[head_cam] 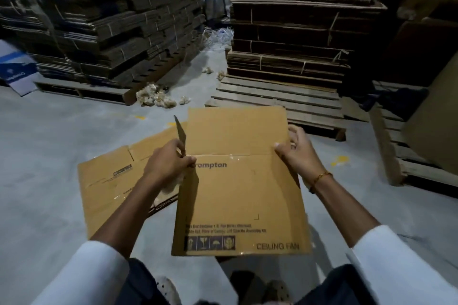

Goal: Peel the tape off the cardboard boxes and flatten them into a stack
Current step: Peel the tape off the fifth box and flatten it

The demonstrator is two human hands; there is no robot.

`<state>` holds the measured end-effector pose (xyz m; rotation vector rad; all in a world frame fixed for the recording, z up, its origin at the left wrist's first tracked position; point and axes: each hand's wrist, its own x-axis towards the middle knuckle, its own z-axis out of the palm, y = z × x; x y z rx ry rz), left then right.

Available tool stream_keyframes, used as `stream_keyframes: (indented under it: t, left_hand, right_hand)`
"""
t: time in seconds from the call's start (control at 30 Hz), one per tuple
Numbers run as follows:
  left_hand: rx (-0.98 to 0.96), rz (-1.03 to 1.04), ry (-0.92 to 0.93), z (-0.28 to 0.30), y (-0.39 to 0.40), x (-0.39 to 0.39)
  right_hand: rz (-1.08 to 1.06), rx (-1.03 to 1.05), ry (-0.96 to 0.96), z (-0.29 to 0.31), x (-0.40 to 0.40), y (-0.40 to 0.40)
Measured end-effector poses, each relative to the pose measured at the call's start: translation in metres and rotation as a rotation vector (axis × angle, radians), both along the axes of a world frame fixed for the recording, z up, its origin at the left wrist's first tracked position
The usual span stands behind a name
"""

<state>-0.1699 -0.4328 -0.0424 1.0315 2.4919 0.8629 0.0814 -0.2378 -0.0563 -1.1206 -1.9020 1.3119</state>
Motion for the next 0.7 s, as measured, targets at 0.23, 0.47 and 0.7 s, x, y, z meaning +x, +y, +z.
stream_keyframes:
  t: [0.23,0.47,0.7]
  left_hand:
    - [0.03,-0.033,-0.309,-0.008,-0.026,-0.004]
    - [-0.034,-0.246,-0.681,-0.034,-0.081,0.022]
    - [0.138,-0.178,-0.66,-0.032,-0.089,0.033]
  right_hand:
    - [-0.119,-0.216,-0.013,-0.052,0.051,-0.052]
    - [0.058,-0.266,0.076,-0.074,0.081,-0.092]
    - [0.025,-0.19,0.168,-0.044,0.074,-0.091]
